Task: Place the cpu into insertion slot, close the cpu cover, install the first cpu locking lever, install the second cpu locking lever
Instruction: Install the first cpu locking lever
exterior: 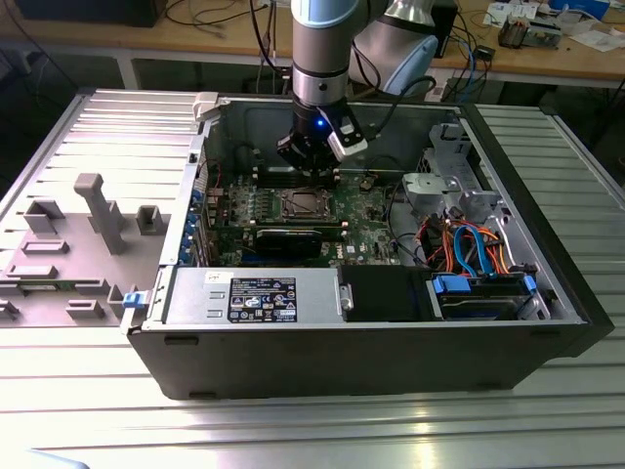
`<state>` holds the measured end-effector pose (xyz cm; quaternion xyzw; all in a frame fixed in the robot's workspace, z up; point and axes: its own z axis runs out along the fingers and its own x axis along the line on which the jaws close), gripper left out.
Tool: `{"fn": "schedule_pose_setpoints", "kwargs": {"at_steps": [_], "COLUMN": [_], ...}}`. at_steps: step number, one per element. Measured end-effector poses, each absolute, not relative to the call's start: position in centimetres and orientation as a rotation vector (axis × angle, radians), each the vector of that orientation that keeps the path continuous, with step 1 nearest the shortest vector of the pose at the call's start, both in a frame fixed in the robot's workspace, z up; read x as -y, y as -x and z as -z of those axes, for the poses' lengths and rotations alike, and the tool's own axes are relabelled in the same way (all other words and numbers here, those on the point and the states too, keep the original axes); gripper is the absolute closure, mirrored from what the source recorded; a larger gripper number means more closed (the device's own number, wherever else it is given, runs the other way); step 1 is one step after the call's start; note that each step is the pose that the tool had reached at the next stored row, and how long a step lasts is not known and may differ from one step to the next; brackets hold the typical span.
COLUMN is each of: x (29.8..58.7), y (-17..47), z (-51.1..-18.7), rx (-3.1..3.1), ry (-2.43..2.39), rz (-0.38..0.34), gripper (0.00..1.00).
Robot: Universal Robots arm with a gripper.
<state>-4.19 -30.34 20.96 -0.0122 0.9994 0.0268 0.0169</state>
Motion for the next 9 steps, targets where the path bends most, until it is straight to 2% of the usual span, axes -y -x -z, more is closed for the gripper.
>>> {"fn": "schedule_pose_setpoints", "kwargs": {"at_steps": [9], "x": [30.35], "y": [4.11], "z": [-20.63], "rx": [-3.107], "ry": [0.038], "rz": [-0.083], "gripper": [0.89]}}
